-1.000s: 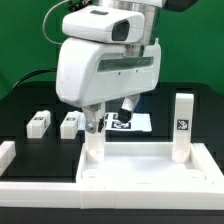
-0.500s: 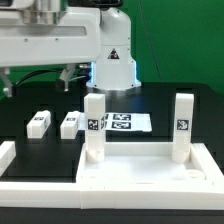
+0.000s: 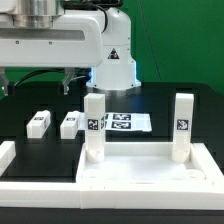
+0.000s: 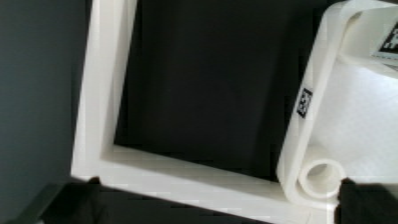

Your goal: Assemble desk

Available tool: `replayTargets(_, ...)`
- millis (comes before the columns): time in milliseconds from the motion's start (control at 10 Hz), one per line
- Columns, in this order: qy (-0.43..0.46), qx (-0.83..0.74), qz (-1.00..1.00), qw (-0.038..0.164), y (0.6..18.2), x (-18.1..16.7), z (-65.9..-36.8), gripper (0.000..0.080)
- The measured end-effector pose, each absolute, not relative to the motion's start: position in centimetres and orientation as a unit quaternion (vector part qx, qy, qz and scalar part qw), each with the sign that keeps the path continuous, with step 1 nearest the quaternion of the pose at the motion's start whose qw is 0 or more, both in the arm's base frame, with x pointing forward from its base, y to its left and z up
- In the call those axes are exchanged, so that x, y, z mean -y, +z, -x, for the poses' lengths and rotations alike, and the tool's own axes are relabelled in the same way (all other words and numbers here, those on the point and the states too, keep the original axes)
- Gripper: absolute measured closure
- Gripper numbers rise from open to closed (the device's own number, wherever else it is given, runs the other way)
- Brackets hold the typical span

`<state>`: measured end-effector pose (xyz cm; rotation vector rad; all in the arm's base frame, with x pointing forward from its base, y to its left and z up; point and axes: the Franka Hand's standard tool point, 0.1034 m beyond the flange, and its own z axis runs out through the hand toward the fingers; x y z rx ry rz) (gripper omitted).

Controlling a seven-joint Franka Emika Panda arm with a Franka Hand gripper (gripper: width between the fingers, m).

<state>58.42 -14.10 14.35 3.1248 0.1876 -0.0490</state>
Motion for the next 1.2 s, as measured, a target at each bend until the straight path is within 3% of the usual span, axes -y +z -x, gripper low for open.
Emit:
replayTargets(400,-0.032,0.100,-0.994,-0.043,9.7,16.9,-51.4,0.0150)
replayTargets(800,-0.053,0.135,-0.988,-0.050,9.4,16.3,-51.2,0.0150)
replayTargets(900,-0.064,0.141,-0.986,-0.061,9.3,16.6,-51.0,0.0150)
replayTargets(1200,-0.187,0.158,-0.962,-0.122,8.5,17.0,-46.2,0.0150)
